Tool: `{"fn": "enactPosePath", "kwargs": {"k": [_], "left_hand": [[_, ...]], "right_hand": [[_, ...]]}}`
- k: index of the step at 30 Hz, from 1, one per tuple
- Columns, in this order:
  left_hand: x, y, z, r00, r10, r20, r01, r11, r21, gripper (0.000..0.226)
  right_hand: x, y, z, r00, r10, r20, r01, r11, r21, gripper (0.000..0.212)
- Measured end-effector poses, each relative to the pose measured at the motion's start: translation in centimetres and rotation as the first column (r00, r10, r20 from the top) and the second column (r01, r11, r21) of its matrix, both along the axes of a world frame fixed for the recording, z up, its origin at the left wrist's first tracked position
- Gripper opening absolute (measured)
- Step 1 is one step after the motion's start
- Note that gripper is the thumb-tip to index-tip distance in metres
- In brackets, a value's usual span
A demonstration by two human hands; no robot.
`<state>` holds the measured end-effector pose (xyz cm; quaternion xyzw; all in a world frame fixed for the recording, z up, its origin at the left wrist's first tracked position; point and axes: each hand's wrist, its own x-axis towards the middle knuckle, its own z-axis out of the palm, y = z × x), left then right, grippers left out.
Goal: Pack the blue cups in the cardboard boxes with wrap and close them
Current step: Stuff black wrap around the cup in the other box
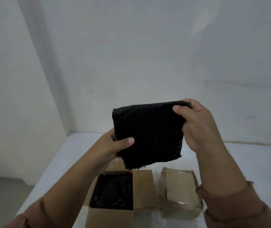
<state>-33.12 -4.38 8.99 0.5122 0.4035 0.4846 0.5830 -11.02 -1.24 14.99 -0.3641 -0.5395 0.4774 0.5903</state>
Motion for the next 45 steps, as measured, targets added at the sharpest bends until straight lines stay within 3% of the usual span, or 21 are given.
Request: {"fn": "enactPosePath", "kwargs": {"k": [3, 6, 8, 10, 13, 17, 19, 22, 25, 27, 28, 30, 32, 35, 37, 40, 42, 45], "left_hand": [[-1.5, 0.4, -1.9, 0.998, 0.059, -0.011, -0.060, 0.987, -0.149, 0.028], [-3.3, 1.0, -3.1, 0.992, 0.060, 0.115, -0.030, 0.968, -0.251, 0.030], [-4.3, 1.2, -3.8, 0.990, 0.056, 0.132, -0.014, 0.954, -0.298, 0.030], [-5.1, 1.3, -4.8, 0.997, 0.024, 0.079, 0.002, 0.947, -0.320, 0.032], [-6.4, 1.1, -6.1, 1.000, 0.003, 0.028, 0.006, 0.948, -0.318, 0.042], [-8.3, 0.7, -7.7, 0.996, 0.005, 0.086, 0.022, 0.952, -0.307, 0.019], [-9.5, 0.5, -8.9, 0.995, 0.015, 0.103, 0.026, 0.924, -0.382, 0.031], [-10.7, 0.2, -10.5, 0.978, 0.009, 0.206, 0.084, 0.897, -0.435, 0.033], [-10.5, 0.2, -11.0, 0.992, -0.013, -0.124, -0.039, 0.912, -0.408, 0.006], [-10.1, 0.2, -11.5, 0.949, -0.011, -0.316, -0.106, 0.931, -0.350, 0.022], [-9.6, 0.1, -11.6, 0.928, 0.000, -0.373, -0.129, 0.938, -0.322, 0.026], [-8.8, -0.3, -11.9, 0.854, 0.052, -0.518, -0.182, 0.962, -0.204, 0.028], [-8.0, -0.8, -12.5, 0.680, 0.137, -0.720, -0.169, 0.985, 0.028, 0.029], [-7.5, -1.8, -13.3, 0.350, 0.349, -0.869, 0.097, 0.910, 0.404, 0.023], [-7.6, -2.2, -13.7, 0.260, 0.459, -0.850, 0.237, 0.823, 0.517, 0.023], [-7.7, -2.3, -13.2, 0.200, 0.357, -0.912, 0.316, 0.858, 0.405, 0.020], [-8.4, -2.2, -13.4, 0.179, 0.210, -0.961, 0.324, 0.910, 0.259, 0.042], [-8.9, -2.2, -13.0, 0.043, 0.050, -0.998, 0.422, 0.904, 0.064, 0.062]], "right_hand": [[-1.7, 1.3, -2.2, 0.992, 0.077, -0.103, -0.090, 0.988, -0.129, 0.011], [-2.0, 1.4, -5.7, 0.964, 0.261, 0.048, -0.220, 0.886, -0.409, 0.044], [-2.5, 0.7, -8.3, 0.911, 0.403, 0.084, -0.298, 0.786, -0.542, 0.043], [-3.4, 0.2, -10.0, 0.912, 0.401, 0.082, -0.287, 0.769, -0.571, 0.030], [-4.4, 0.1, -11.3, 0.930, 0.322, 0.175, -0.190, 0.831, -0.523, 0.028], [-4.8, 0.2, -12.4, 0.924, 0.287, 0.252, -0.125, 0.851, -0.510, 0.044], [-5.1, 0.2, -13.1, 0.909, 0.309, 0.281, -0.124, 0.842, -0.524, 0.054], [-5.7, -0.2, -14.4, 0.879, 0.378, 0.291, -0.157, 0.805, -0.572, 0.051], [-6.2, -0.2, -15.9, 0.880, 0.393, 0.267, -0.147, 0.760, -0.633, 0.045], [-6.7, -0.1, -16.5, 0.885, 0.371, 0.282, -0.102, 0.745, -0.660, 0.025], [-6.8, 0.0, -16.6, 0.839, 0.375, 0.395, -0.061, 0.785, -0.617, 0.018], [-7.0, 0.2, -17.2, 0.637, 0.365, 0.679, -0.028, 0.891, -0.453, 0.020], [-7.5, 0.0, -17.9, 0.461, 0.299, 0.836, -0.041, 0.948, -0.316, 0.026], [-8.4, -0.5, -19.1, 0.306, 0.189, 0.933, -0.073, 0.982, -0.175, 0.029], [-8.7, -1.0, -19.8, 0.153, 0.047, 0.987, -0.105, 0.994, -0.031, 0.029], [-8.7, -1.9, -19.5, -0.004, -0.087, 0.996, -0.153, 0.985, 0.085, 0.033], [-8.2, -2.0, -18.9, -0.028, 0.036, 0.999, -0.200, 0.979, -0.040, 0.046], [-7.8, -2.0, -17.6, -0.250, 0.239, 0.938, -0.277, 0.911, -0.306, 0.070]]}}
